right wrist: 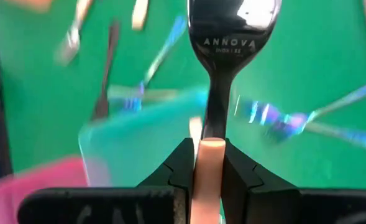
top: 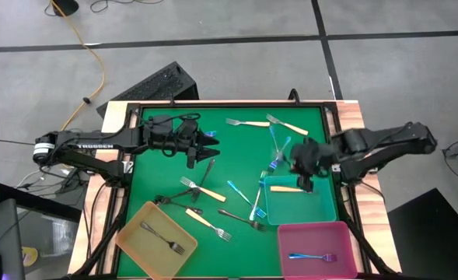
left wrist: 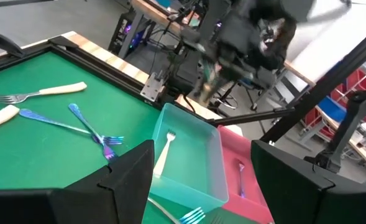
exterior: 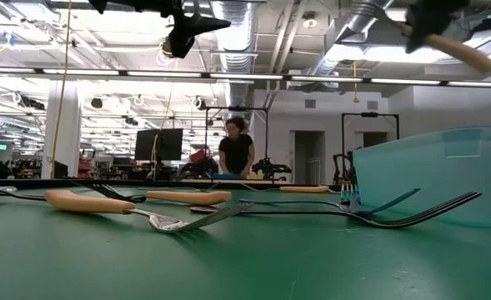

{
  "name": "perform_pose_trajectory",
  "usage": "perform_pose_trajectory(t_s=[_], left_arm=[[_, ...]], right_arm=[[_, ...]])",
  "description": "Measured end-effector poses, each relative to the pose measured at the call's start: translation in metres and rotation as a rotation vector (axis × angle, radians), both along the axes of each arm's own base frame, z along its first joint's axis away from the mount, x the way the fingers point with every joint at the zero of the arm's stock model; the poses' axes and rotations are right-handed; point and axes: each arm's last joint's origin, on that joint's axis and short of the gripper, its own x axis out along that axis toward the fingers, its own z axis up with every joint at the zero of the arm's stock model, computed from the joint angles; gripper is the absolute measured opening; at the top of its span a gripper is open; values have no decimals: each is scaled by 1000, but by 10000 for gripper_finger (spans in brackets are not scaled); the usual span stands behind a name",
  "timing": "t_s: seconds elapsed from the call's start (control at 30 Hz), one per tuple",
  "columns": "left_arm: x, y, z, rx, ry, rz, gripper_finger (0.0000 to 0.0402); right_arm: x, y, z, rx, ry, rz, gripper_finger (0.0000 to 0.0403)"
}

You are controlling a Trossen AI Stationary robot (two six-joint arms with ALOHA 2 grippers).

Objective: Sort silverware by color (type)
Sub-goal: Put the yellow fork into the green bin

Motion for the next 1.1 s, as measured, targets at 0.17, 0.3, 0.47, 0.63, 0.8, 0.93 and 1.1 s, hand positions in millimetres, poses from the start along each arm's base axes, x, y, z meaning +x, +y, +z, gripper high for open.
perform_pose_trajectory(t_s=[0.17,0.3,0.47,0.63,0.8,0.93,1.1], left_arm=[[0,1,-1,2,13,23,249],[0,1,-1,3,12,27,249],[-1,1,-2,1,22,29,249],[-1,1,-4,0,48,39,249],[-1,1,-5,13,52,37,249],[-1,1,-5,22,53,44,249],[-2,2,-6,29,68,73,249]], right_arm=[[7,26,-23,-52,196,79,68],[17,46,-43,-111,327,164,68],[32,70,-67,-157,405,321,68],[38,82,-80,-159,414,430,68],[18,73,-90,-67,326,422,68],[-5,59,-96,-23,327,370,68],[-12,53,-104,33,351,373,68]])
